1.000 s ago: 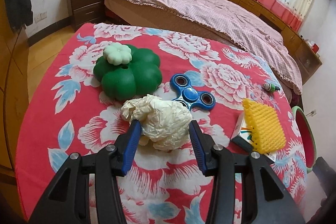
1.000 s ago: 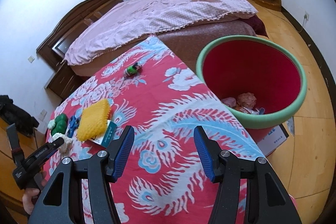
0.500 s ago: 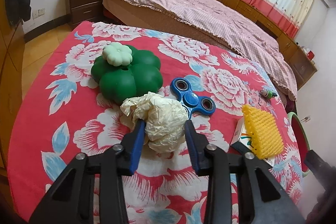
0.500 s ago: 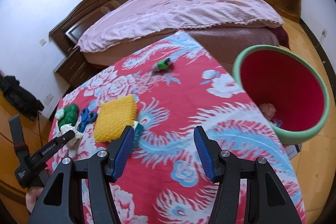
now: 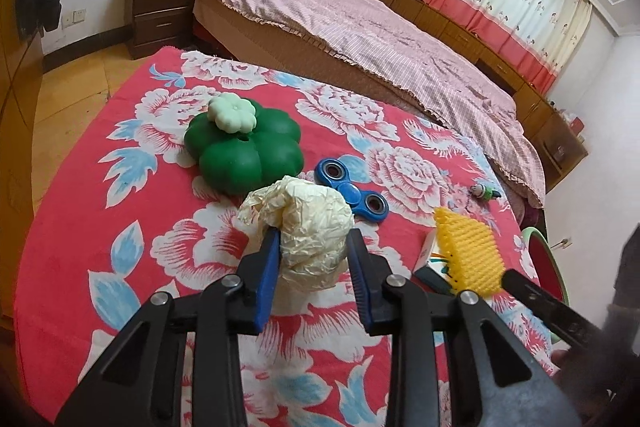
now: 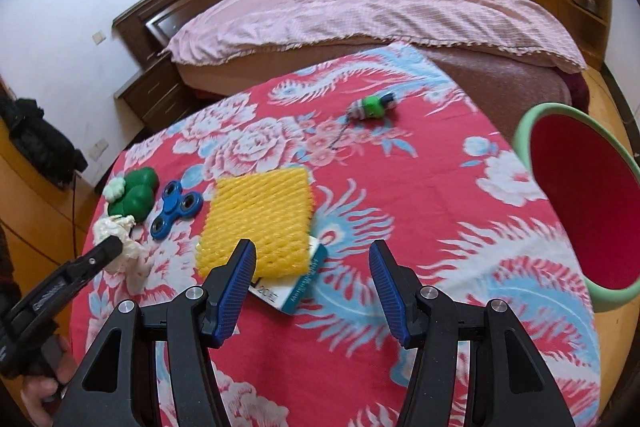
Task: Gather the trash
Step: 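Grasp the yellow foam net with the right tool while the left tool holds the paper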
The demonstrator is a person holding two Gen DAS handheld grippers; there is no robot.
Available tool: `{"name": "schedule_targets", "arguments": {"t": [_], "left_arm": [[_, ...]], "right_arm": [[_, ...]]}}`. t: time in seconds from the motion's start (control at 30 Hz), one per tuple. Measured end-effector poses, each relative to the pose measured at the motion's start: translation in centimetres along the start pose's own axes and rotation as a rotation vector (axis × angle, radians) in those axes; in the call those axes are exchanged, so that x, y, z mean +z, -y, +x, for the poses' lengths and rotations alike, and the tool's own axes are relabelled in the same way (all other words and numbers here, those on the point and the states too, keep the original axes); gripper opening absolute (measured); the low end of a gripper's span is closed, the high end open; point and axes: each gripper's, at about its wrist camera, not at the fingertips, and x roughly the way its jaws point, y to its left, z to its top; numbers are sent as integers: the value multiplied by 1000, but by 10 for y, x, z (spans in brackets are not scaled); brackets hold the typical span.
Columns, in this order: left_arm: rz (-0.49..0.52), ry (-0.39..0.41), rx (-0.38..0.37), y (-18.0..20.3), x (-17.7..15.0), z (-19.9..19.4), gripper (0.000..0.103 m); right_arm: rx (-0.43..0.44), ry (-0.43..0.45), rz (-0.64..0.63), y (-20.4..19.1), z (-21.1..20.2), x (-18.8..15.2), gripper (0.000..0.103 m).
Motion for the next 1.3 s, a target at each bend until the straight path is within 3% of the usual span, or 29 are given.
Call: {"name": "schedule_targets", "arguments": {"t": [0.37, 0.5, 0.83, 0.87, 0.93, 1.3], "left_arm": [[-9, -18, -15, 0, -6, 2, 33], [-5, -26, -16, 1, -7, 4, 33], [5, -35, -26, 7, -11, 3, 33], [6, -35, -28, 7, -11, 3, 33], [7, -35, -32, 9, -11, 2, 33], [19, -32, -44, 15, -15, -7, 33]], "right_arm": [[19, -10, -55, -9, 21, 3, 60], [55, -4, -71, -11, 22, 3, 44], [73, 29, -60, -9, 14, -2, 29], [73, 34, -54, -8, 12, -2, 16], [68, 46, -48, -6, 9, -2, 12], [91, 79, -1, 3, -10, -7, 7]]}}
